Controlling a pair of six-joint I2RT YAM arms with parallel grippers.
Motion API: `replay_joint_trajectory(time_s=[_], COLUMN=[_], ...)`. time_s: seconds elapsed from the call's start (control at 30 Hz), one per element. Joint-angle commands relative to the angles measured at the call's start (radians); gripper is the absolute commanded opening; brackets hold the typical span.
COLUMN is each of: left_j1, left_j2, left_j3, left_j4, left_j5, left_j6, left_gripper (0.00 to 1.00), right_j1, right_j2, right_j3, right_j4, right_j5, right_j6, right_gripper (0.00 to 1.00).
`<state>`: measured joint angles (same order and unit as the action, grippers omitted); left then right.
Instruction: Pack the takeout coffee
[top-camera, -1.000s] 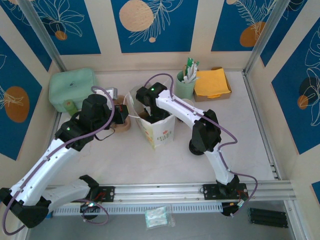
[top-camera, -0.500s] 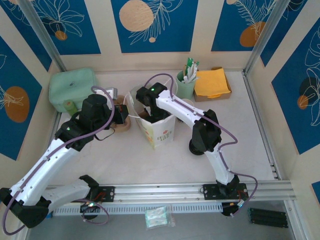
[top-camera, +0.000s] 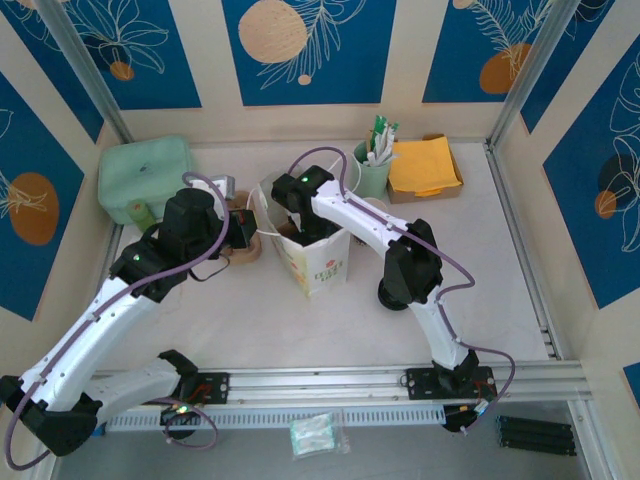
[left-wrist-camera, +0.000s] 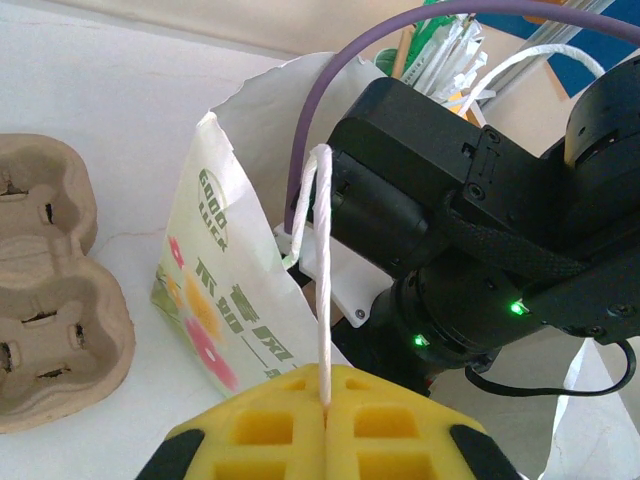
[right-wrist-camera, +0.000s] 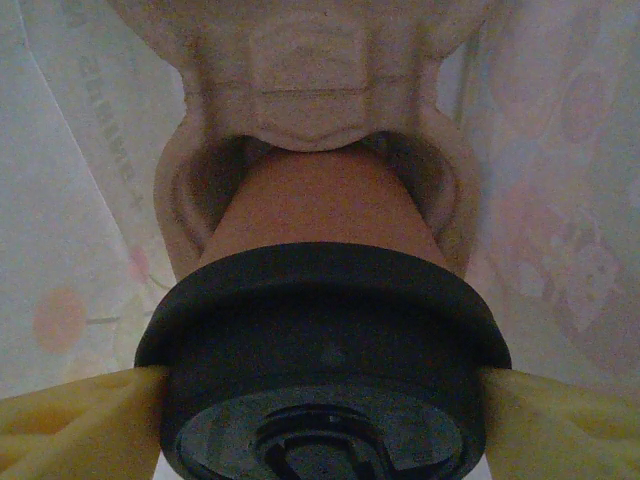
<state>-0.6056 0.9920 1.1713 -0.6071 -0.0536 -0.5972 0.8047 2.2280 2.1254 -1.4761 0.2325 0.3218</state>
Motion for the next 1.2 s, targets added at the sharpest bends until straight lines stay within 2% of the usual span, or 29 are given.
replay_joint_trajectory(time_s=[0.0,0.1,0.17,0.23,1.17], left_j1=[0.007,0.006,0.006,0.006,0.006], left_j2=[0.003,0.002,0.003,0.002,0.001], left_j3=[0.003,0.003,0.003,0.003,0.004], left_j4=[-0.004,-0.003,-0.003,-0.003,-0.008], left_j5=[-0.019,-0.019,-0.019,-0.018,-0.015], left_j6=[-0.002,-0.001,-0.002,-0.002,0.0], left_gripper=[0.02,0.02,0.02,0.02,0.0], right_j1=[0.0,0.002,0.004,0.004,0.012], right_j2=[0.032,0.031,0.03,0.03,0.005], right_j3=[-0.003,0.004,0.01,0.015,0.189], right_j4=[0.005,0.001,-0.002,-0.003,-0.082], right_j5=[0.034,0.036,0.037,0.04,0.05], right_j6=[0.009,0.009,0.008,0.009,0.026], right_gripper=[0.83,0.86,0.92,0.92,0.94])
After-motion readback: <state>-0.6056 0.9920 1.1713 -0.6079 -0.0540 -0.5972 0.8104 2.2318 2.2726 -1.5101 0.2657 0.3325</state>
